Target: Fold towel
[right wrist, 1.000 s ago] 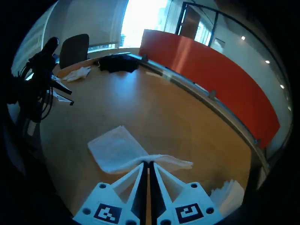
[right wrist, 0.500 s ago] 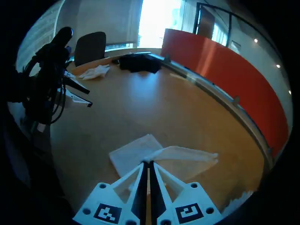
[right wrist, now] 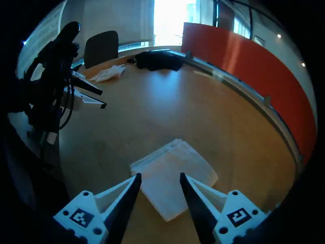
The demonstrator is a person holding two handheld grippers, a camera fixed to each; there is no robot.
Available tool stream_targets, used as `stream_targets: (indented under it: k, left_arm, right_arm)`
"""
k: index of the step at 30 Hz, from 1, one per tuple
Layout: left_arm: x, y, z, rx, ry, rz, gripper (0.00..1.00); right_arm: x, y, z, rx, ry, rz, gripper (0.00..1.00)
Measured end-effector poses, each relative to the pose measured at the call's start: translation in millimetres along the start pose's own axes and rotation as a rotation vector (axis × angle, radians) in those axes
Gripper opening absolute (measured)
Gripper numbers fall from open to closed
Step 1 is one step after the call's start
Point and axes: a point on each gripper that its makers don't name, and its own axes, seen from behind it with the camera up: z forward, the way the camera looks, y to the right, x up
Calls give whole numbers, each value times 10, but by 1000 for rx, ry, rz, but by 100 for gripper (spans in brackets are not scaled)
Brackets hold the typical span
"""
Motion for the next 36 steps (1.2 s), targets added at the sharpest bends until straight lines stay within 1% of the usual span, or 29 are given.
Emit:
stream_targets:
  k: [6,12,21,30,34,36]
  left_arm:
    - [8,14,3,-4,0,1,95]
    - [24,22,4,-5,2,7,95]
    - [16,33,-6,-5,1,6,95]
    - [-16,55,-6,-5,-4,9,95]
    - [-9,55,-8,-4,-3,10,95]
    - [-5,51,-10,-3,-2,10,95]
  right_arm:
    - [-126,82,-44,-24,-12,20,74]
    - [-289,111,-67,-36,-31,39,75]
    - [-656,151,-44,-53,-81,66,74]
    - [-1038,178,-5,-59,-135,107,74]
    - [-1109,185,2,-61,-146,111,74]
    - [-1136,187,5,-62,-150,110,73]
